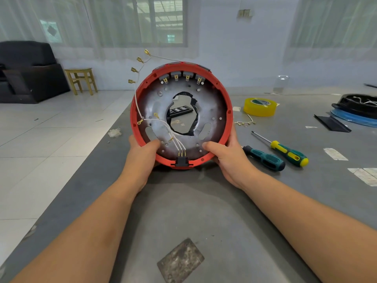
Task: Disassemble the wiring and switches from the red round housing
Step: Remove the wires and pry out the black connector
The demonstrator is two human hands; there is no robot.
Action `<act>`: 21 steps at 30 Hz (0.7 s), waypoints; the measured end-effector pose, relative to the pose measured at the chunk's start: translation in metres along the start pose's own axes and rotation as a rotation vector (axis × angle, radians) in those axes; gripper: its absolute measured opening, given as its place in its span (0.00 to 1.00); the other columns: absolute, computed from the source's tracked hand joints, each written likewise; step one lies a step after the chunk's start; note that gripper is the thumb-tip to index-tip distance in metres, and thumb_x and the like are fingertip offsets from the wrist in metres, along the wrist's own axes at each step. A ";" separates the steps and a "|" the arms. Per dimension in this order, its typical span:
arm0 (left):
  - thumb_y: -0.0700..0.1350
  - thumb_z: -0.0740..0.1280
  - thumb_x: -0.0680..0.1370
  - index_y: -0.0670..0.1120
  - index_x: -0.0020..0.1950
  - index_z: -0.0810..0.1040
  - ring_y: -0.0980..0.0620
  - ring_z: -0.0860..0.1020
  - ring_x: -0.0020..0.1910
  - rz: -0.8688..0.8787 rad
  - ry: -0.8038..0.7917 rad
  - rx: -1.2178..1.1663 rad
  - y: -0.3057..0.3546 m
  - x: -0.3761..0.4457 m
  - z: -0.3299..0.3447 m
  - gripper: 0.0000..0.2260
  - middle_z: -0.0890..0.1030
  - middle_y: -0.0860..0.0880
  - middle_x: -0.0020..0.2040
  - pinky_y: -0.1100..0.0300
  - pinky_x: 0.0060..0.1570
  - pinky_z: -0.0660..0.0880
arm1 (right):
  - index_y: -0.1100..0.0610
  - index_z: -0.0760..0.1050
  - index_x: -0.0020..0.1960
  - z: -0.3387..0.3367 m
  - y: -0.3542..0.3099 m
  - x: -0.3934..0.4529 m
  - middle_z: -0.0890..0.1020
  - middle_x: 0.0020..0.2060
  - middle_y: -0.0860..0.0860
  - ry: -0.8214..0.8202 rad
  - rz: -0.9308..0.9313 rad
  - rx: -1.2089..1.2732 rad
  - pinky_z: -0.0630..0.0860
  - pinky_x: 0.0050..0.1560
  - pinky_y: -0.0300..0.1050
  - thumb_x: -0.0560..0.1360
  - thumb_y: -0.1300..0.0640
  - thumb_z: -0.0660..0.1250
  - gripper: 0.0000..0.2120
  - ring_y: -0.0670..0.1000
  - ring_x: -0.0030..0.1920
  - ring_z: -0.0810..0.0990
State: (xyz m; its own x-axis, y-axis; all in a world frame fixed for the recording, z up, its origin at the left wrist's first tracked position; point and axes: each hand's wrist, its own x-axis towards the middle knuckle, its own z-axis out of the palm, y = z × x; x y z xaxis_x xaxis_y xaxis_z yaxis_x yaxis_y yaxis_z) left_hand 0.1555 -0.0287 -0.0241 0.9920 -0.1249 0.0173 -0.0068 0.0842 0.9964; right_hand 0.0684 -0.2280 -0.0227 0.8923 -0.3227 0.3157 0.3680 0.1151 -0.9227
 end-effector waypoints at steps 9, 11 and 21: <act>0.53 0.65 0.66 0.54 0.60 0.79 0.43 0.87 0.47 0.049 0.136 0.144 0.011 -0.013 -0.002 0.22 0.86 0.48 0.52 0.40 0.48 0.85 | 0.45 0.70 0.72 -0.018 -0.015 -0.009 0.77 0.63 0.45 0.060 -0.227 -0.842 0.75 0.65 0.48 0.78 0.31 0.57 0.28 0.46 0.64 0.75; 0.46 0.66 0.70 0.51 0.62 0.77 0.41 0.88 0.42 0.020 0.102 0.061 0.012 -0.015 -0.001 0.20 0.85 0.43 0.54 0.41 0.39 0.86 | 0.49 0.72 0.73 -0.034 -0.022 -0.010 0.76 0.67 0.49 0.083 -0.244 -1.139 0.71 0.69 0.52 0.81 0.30 0.46 0.33 0.50 0.68 0.73; 0.29 0.64 0.74 0.50 0.68 0.71 0.39 0.87 0.49 -0.037 0.040 -0.046 0.011 -0.010 0.000 0.26 0.83 0.42 0.61 0.42 0.40 0.86 | 0.44 0.80 0.62 -0.044 -0.033 -0.013 0.83 0.56 0.49 0.244 -0.190 -1.832 0.71 0.58 0.53 0.81 0.36 0.34 0.36 0.57 0.57 0.79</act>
State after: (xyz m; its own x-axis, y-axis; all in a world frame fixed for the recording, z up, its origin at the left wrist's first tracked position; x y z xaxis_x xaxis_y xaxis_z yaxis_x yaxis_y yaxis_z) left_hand 0.1458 -0.0263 -0.0135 0.9957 -0.0893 -0.0237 0.0349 0.1262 0.9914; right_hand 0.0331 -0.2689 -0.0063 0.7640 -0.3384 0.5493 -0.4084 -0.9128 0.0057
